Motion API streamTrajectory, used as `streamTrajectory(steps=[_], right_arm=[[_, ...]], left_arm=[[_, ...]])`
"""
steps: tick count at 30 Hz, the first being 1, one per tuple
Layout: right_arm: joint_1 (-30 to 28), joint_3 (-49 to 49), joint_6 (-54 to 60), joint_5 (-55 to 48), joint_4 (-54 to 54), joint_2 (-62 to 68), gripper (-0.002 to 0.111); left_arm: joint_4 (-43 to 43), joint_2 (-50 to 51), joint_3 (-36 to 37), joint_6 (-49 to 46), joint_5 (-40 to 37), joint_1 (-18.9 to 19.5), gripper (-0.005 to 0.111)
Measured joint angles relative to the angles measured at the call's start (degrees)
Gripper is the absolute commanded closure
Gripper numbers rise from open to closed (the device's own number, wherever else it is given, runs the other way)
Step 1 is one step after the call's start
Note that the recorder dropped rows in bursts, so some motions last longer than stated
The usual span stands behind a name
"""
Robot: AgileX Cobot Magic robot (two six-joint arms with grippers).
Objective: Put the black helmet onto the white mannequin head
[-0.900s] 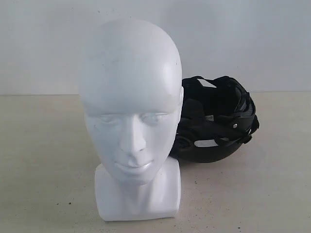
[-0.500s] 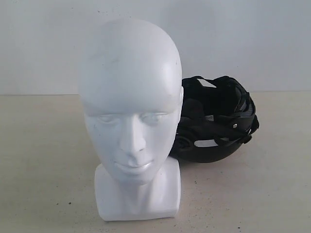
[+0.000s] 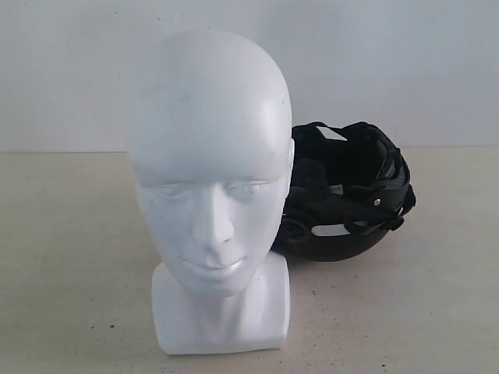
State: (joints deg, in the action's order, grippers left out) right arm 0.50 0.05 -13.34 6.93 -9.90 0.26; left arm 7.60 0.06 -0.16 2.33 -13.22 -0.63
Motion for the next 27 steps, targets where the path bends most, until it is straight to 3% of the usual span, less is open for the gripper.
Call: streamTrajectory(steps=[4,6,10,13,16,17,19,22,27], right_arm=[[0.0,0.0,-2.7,12.4,1.4,0.0,0.108],[0.0,0.0,-9.8,20.5,2.7,0.0,0.108],[0.0,-5.3,-16.7,22.6,-1.9,-0.1,0.108],[0.0,-16.0,-29.3,14.9,-18.7,0.4,0.108],[0.0,-24.7,-53.5,9.2,-44.9,4.4,0.108],[0.0,-27.0,-65.4,9.1,-58.2,6.7,0.108],[0.0,-29.0,-81.0,12.4,-74.7,10.5,0.108],[0.0,-28.8,-91.9,22.5,-84.8,18.3,0.108],[0.0,-26.7,-95.1,34.7,-89.3,31.0,0.108]], left_arm=[[0.0,0.0,0.0,0.0,0.0,0.0,0.102],[0.0,0.0,0.0,0.0,0.0,0.0,0.102],[0.0,0.0,0.0,0.0,0.0,0.0,0.102],[0.0,0.0,0.0,0.0,0.0,0.0,0.102],[0.0,0.0,0.0,0.0,0.0,0.0,0.102],[0.0,0.0,0.0,0.0,0.0,0.0,0.102],[0.0,0.0,0.0,0.0,0.0,0.0,0.102],[0.0,0.0,0.0,0.0,0.0,0.0,0.102],[0.0,0.0,0.0,0.0,0.0,0.0,0.102]])
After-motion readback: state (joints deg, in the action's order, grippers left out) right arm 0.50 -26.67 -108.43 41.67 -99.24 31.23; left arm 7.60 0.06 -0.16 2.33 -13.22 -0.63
